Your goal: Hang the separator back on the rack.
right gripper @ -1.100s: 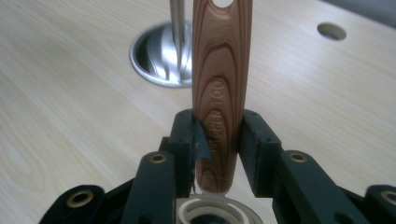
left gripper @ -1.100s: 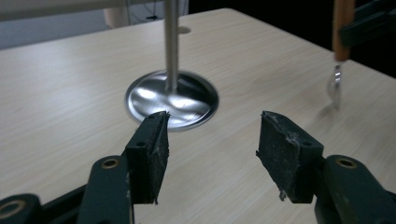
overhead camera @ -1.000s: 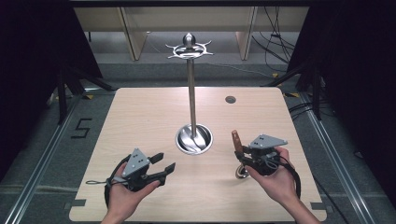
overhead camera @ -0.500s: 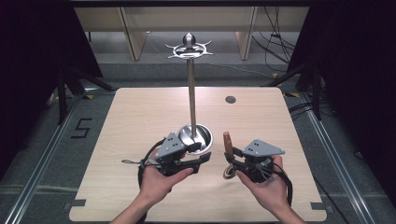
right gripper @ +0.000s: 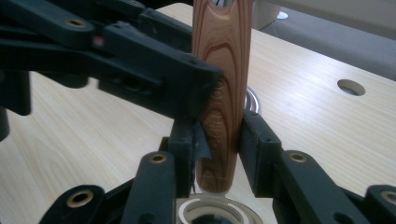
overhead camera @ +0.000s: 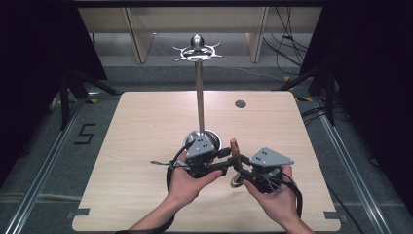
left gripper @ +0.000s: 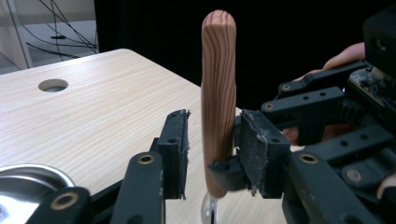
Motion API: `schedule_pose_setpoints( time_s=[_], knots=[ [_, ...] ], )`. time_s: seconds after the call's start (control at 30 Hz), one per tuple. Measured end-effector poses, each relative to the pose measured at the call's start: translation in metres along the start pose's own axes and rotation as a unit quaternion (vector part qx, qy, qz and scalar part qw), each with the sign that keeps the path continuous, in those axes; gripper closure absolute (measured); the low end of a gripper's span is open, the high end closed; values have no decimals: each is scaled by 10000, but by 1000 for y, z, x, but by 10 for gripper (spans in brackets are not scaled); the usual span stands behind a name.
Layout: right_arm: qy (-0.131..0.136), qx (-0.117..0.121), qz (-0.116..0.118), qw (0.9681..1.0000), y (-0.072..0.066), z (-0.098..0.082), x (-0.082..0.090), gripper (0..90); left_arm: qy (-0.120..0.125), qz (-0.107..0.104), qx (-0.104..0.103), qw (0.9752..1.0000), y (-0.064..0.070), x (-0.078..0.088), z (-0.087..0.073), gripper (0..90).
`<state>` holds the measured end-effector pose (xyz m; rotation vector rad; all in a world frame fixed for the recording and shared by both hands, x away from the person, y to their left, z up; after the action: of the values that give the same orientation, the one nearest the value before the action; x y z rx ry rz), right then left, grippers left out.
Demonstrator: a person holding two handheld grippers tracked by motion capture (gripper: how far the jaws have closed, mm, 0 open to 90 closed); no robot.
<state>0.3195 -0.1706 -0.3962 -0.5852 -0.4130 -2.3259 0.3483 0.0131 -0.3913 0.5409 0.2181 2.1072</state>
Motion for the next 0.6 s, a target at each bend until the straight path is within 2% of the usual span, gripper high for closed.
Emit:
schedule_pose_setpoints(
  time_s=[0.13, 0.17, 0.2, 0.23, 0.3, 0.33, 0.37, 0.4, 0.43, 0.5, 0.53, 0.6],
  knots=[
    [18, 89, 15, 10000, -2, 0, 0, 689, 5, -73, -11, 10000, -1, -2, 1, 652],
    [128, 181, -39, 9997, -2, 0, -1, 689, 11, -105, -17, 9999, -1, -2, 1, 669],
    [37, 32, 12, 10000, -5, 0, 0, 689, 18, -130, -40, 9999, -1, -2, 1, 686],
    [53, 21, -11, 10000, -7, 0, -1, 688, 27, -174, -74, 9998, -1, -1, 2, 722],
    [74, 19, -22, 10000, -7, 1, -1, 687, 17, -170, -123, 9998, 0, 0, 3, 726],
    [116, 117, -33, 9999, -6, 1, -2, 685, -21, -172, -166, 9997, -1, 0, 3, 727],
    [73, 88, 30, 9999, -7, 1, -2, 682, -33, -199, -204, 9996, -1, 1, 4, 728],
    [81, 236, 61, 9997, -7, 1, -1, 588, -42, -208, -272, 9994, -1, 2, 5, 728],
    [81, 236, 61, 9997, -7, 1, -1, 588, -50, -193, -324, 9993, -2, 4, 8, 728],
    [46, 450, 44, 9990, -8, 0, -1, 536, -127, -205, -475, 9986, -7, 8, 14, 728],
    [39, 547, 124, 9984, -9, -3, -1, 519, -152, -246, -582, 9979, -10, 10, 16, 728],
    [81, 589, 156, 9981, -8, -6, 1, 502, -232, -303, -641, 9972, -16, 15, 23, 728]
  ],
)
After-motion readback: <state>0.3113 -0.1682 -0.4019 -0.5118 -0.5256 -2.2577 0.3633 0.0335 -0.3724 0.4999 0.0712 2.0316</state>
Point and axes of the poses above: each handheld gripper's, and its own axes: x roughly backward along the jaws, z roughly out of its top, y roughly to its right, the point moved 1 cm from there along -x, roughly forward along the jaws, and after that the axes turned 7 degrees about x, right-handed, at the moved point
